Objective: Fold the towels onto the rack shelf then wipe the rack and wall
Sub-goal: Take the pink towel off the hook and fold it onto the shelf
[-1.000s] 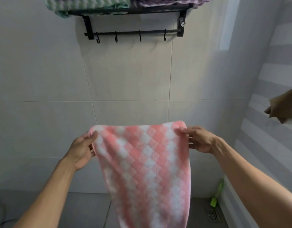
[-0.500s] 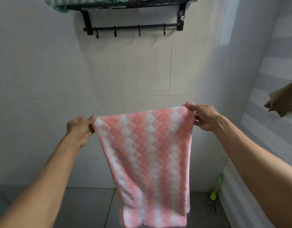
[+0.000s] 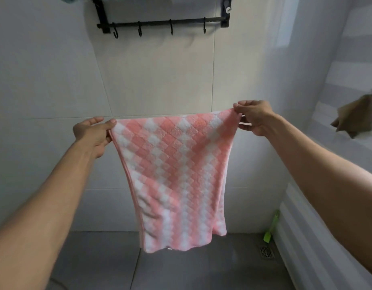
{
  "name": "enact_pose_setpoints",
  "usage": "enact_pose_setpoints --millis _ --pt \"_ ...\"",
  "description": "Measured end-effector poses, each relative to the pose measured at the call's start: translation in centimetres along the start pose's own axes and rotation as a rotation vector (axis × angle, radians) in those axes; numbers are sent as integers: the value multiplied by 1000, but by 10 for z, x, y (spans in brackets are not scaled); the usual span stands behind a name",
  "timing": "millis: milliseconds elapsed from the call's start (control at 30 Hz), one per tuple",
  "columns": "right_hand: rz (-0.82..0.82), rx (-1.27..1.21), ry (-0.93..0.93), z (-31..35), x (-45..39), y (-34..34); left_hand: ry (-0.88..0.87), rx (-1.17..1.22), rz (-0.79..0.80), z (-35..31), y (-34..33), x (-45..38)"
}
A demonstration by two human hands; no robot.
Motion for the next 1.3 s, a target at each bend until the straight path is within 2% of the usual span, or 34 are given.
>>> enact_pose_setpoints --millis 100,400,700,833,1067,1300 --pt "92 42 -19 -7 3 -5 24 11 13 5 1 2" --pt "-18 -9 30 -9 -1 -16 22 -5 10 9 14 3" --pt "35 42 -6 -16 1 -24 45 -84 33 15 24 6" --pt "75 86 -12 -19 0 -27 18 -133 45 13 26 8" --pt "-9 325 112 -16 -11 -25 0 -183 21 14 26 8" --pt "-33 348 79 -13 -7 -27 -25 -224 61 11 22 13"
Point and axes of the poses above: each hand's wrist, its own x-axis away from the middle knuckle, its own y-axis out of the back of the hand, z = x × y, the point moved 5 cm from there along -x, towards the middle knuckle, and after that the axes turned 7 degrees about -z, right-handed, at the moved point
